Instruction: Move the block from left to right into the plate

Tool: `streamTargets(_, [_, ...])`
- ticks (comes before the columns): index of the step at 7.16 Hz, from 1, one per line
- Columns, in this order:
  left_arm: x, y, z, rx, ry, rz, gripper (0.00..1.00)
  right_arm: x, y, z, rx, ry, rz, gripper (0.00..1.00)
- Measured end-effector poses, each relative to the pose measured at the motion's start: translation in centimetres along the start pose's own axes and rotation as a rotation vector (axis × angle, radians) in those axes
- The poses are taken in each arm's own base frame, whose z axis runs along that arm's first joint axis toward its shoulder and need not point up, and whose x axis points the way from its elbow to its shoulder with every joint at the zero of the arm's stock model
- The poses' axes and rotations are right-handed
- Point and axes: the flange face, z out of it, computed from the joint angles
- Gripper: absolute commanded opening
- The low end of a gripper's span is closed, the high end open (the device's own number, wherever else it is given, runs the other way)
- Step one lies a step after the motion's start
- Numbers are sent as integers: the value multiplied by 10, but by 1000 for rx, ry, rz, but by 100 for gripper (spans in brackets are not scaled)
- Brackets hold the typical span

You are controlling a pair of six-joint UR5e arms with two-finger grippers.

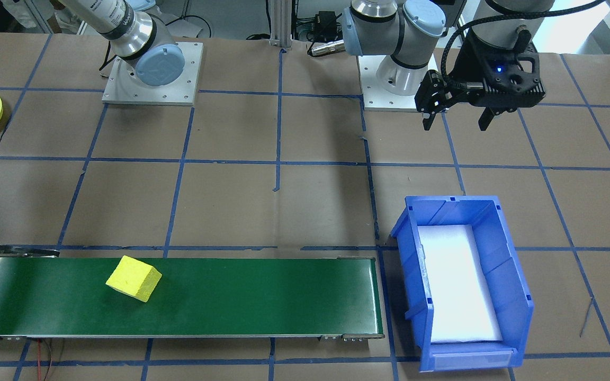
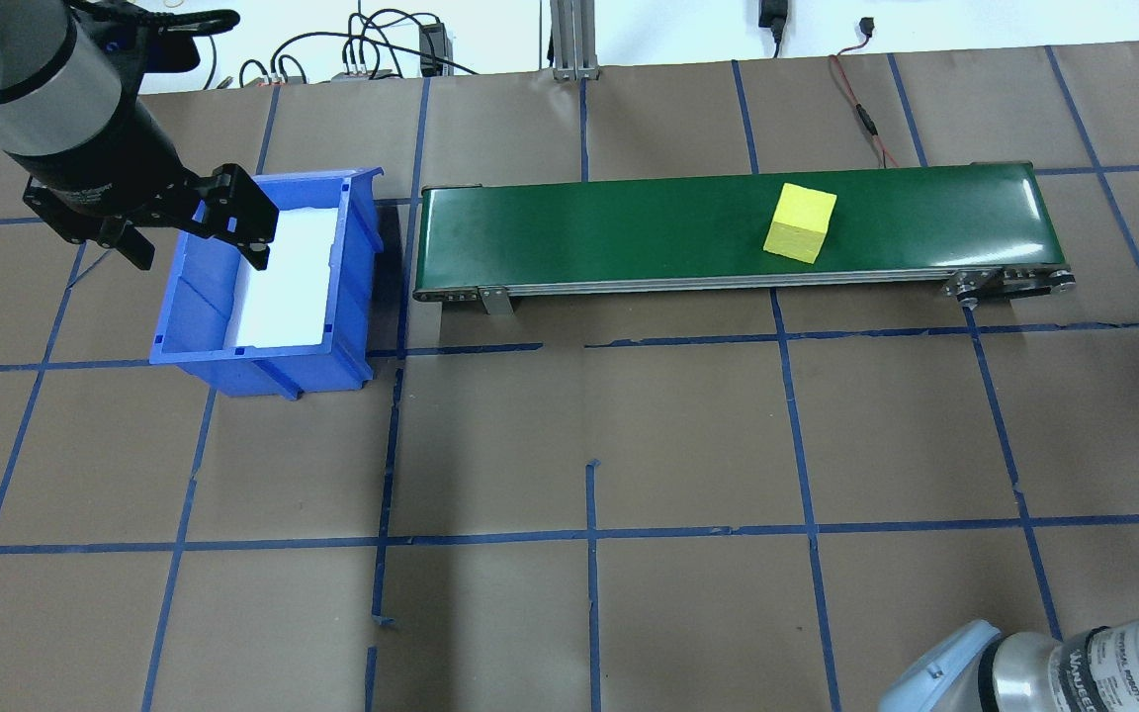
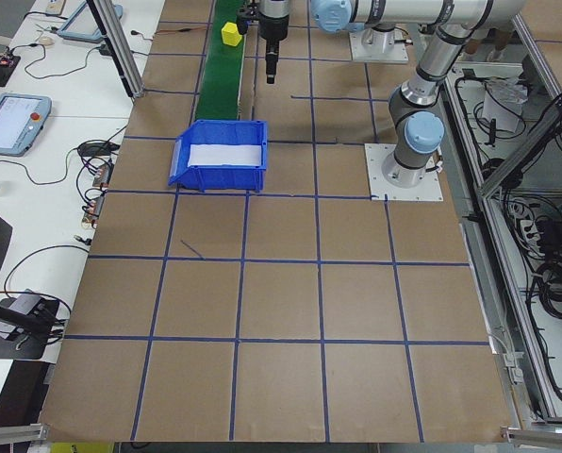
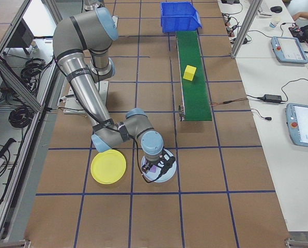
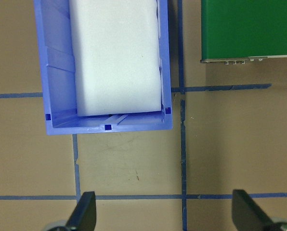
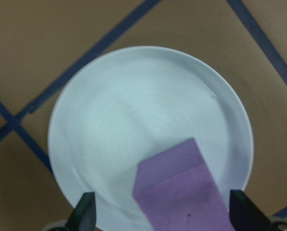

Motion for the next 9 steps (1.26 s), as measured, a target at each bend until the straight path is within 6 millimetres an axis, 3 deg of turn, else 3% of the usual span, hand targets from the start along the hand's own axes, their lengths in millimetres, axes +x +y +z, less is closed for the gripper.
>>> streamTargets(1, [0, 0, 0, 0, 0, -1, 100, -50, -4, -22, 38, -2, -57, 100])
streamTargets(3, [0, 0, 1, -3, 0, -1, 100, -176, 7, -62, 94, -11, -132, 100])
streamTargets(5, [-1, 0, 1, -3, 0, -1, 100, -286, 34, -74, 113, -34, -75, 100])
streamTargets(7, [-1, 0, 1, -5, 3, -3, 100, -352, 57, -65, 97, -50, -26, 100])
streamTargets(9, [-1, 0, 2, -8, 5, -4, 100, -378, 68, -59, 85, -54, -20, 100])
